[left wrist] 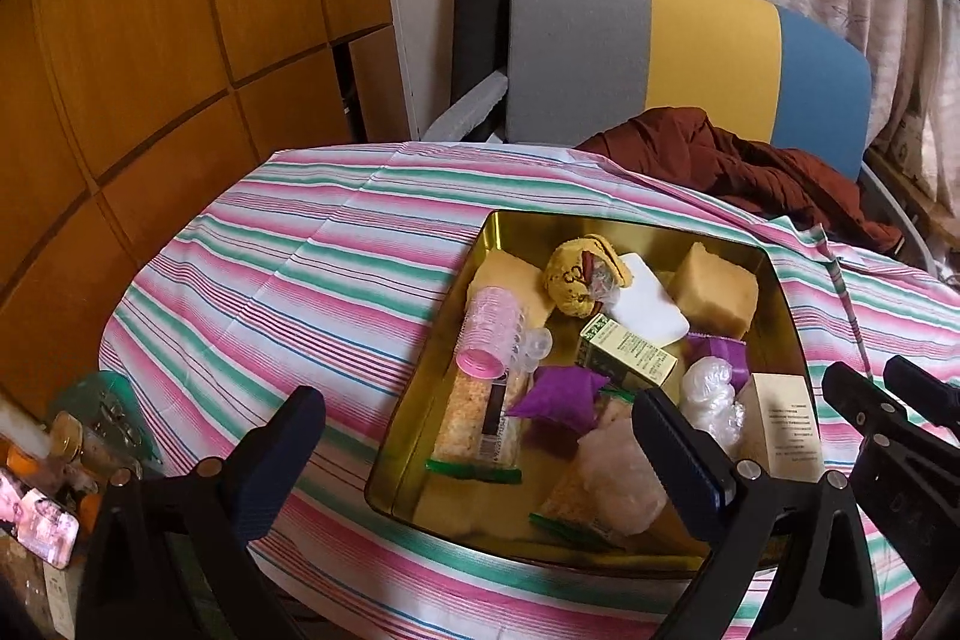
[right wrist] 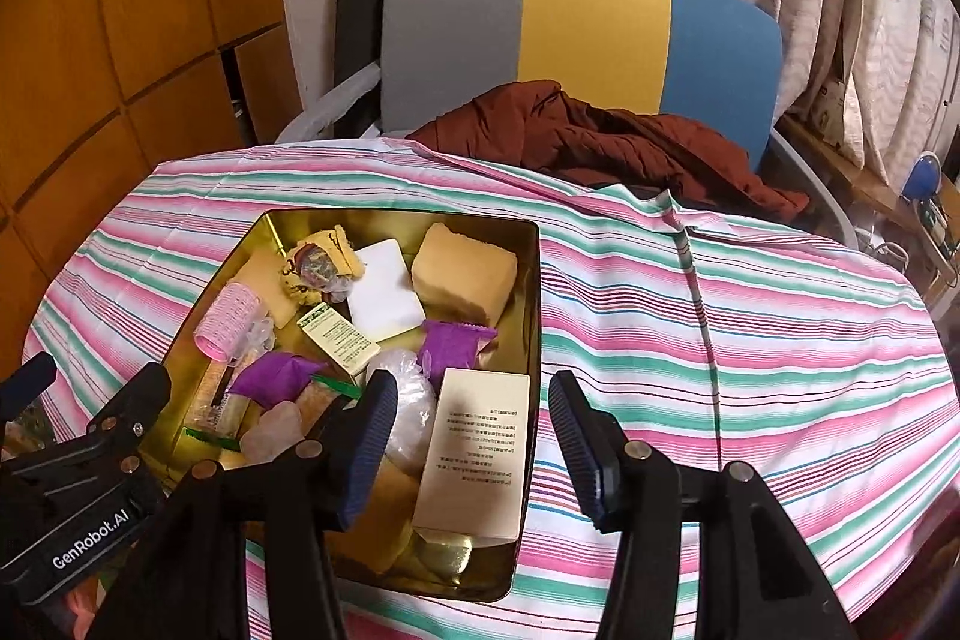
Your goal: Organize objects
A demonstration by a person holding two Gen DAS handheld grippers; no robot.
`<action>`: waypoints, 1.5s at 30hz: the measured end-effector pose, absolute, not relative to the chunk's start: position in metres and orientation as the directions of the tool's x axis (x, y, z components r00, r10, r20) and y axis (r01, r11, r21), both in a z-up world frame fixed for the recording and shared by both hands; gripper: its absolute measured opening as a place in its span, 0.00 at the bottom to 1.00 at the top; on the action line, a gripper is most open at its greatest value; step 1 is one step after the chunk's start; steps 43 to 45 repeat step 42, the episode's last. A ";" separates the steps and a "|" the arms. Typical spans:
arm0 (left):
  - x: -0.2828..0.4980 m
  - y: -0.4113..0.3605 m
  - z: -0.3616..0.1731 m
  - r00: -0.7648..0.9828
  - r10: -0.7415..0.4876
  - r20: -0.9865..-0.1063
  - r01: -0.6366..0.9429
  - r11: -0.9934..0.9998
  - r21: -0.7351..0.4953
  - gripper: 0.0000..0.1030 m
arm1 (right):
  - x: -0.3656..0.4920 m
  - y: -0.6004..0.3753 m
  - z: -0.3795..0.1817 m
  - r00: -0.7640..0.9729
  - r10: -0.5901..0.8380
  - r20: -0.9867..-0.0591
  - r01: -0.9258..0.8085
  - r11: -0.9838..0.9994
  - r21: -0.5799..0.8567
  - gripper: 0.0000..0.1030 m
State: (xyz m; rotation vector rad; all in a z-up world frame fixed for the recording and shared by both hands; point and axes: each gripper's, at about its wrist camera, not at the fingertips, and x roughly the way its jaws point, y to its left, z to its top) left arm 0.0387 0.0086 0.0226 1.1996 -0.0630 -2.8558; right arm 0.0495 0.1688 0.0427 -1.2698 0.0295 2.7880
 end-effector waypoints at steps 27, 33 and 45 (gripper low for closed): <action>0.036 0.020 0.021 -0.665 -0.025 -0.747 -0.029 -0.998 0.059 1.00 | 0.050 0.173 0.042 -0.643 0.097 -0.760 -0.114 -0.993 -0.030 0.52; 0.034 0.018 0.017 -0.641 -0.005 -0.767 -0.030 -0.999 0.032 1.00 | 0.050 0.175 0.041 -0.637 0.098 -0.764 -0.114 -0.993 -0.032 0.52; 0.040 0.016 0.020 -0.674 -0.020 -0.738 -0.007 -0.999 0.033 1.00 | 0.049 0.175 0.040 -0.636 0.097 -0.766 -0.110 -0.993 -0.034 0.52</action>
